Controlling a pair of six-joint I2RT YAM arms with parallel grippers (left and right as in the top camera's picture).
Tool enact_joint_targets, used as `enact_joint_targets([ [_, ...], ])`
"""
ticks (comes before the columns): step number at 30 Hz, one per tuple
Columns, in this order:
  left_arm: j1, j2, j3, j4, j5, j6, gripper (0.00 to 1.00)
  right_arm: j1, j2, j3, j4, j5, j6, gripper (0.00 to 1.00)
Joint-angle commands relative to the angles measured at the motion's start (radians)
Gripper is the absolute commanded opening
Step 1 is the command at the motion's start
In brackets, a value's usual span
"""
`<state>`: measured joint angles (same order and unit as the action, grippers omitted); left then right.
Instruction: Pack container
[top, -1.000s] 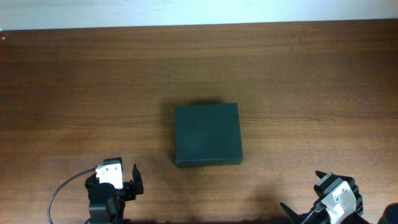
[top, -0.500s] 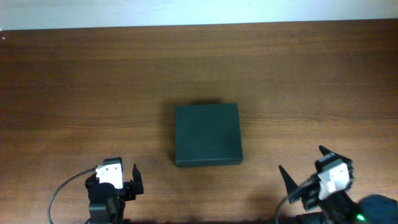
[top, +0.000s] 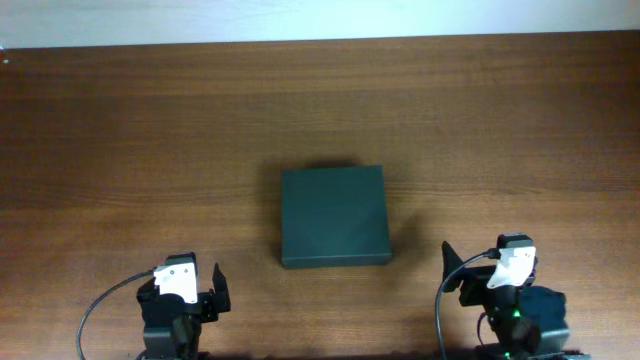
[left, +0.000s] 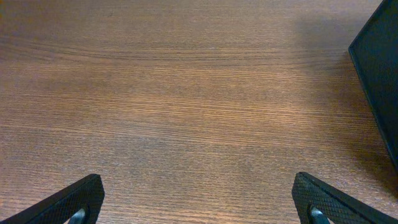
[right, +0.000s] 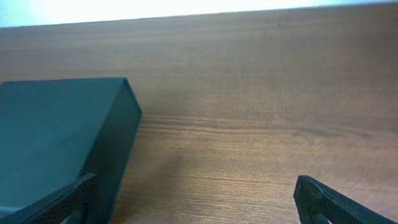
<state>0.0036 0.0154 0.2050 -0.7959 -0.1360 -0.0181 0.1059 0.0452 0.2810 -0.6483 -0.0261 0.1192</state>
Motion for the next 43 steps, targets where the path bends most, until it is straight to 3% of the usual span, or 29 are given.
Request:
enact_joint_targets([
  [1,0.006,-0.010,-0.010,0.002,-0.011,0.019,0.99,0.003,-0.039,-0.062,0.018,0.031,0.048,0.99],
  [6,0.006,-0.010,-0.010,0.002,-0.011,0.019,0.99,0.003,-0.042,-0.126,0.022,0.031,0.047,0.99],
  [43,0.006,-0.010,-0.010,0.002,-0.011,0.019,0.99,0.003,-0.041,-0.125,-0.009,0.039,0.047,0.99],
])
